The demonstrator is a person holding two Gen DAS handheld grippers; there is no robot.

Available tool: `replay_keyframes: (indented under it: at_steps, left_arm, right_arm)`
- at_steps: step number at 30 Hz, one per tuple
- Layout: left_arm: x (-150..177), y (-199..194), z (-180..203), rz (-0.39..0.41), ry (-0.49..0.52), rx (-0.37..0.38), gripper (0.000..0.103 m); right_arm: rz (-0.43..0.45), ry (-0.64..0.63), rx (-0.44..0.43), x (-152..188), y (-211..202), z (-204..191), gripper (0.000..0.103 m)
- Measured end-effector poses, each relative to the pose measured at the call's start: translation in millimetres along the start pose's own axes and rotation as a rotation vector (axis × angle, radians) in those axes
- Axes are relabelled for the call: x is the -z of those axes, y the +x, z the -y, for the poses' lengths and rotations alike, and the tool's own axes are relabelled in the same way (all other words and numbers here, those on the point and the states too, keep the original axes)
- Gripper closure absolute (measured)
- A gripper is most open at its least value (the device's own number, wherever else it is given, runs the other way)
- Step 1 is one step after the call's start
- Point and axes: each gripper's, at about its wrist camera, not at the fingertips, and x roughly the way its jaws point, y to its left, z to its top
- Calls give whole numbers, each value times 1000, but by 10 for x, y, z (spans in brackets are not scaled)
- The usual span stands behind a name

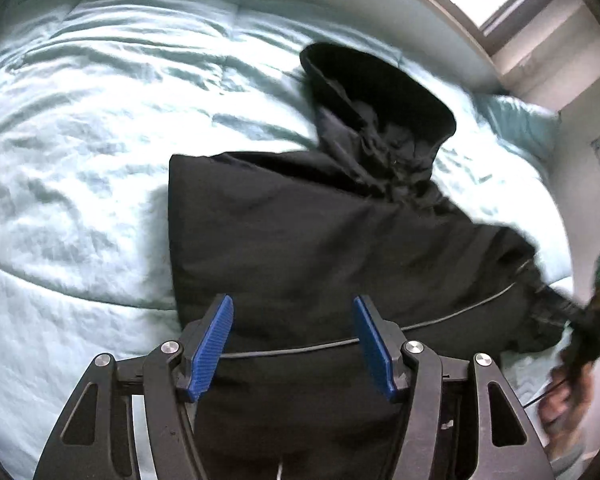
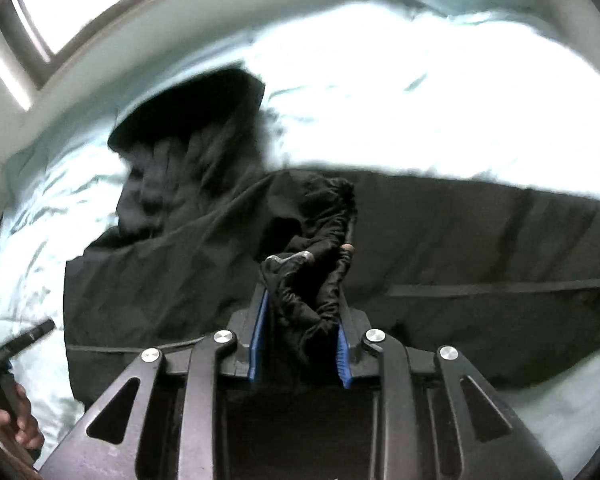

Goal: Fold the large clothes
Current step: 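Lay the sleeve across the jacket body and open the left tool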

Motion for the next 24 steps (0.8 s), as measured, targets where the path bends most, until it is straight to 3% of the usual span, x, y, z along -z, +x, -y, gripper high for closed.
replay_keyframes:
  at_steps: [3,8,11,13,16,18,19,20,22,24]
  left_arm:
    - [61,318,72,-32,35,-39,39]
    - [154,808,201,-68,121,-185,39]
    - [183,885,271,-55,188,-242,38]
    - [159,823,323,-51,212,-270,38]
    - [84,577,341,-17,179,-223,38]
    - [37,309,341,42,161,-177,38]
    - [15,246,356,56,162,-165,37]
    - [2,235,369,52,167,-154,38]
    - [22,326,358,23,167,-150,38]
    - [71,502,343,-26,160,-152,38]
  right_arm:
    - [-31,10,40,-40,247,241,71]
    - [-207,89,24,229,1070,644,70]
    - [-191,114,-3,308,1139,692,69]
    - [-209,101,8,266,1084,660,64]
    - [-194,53,90,191,793,554,46]
    - [-111,12,124,159,485,418,31]
    - [-60,-12,136,154,318,306,15]
    - [-18,-32,130,156,208,192,9]
    - [4,-83,89,159,158,-53,10]
    - [-41,-151,91,234,367,-302,19]
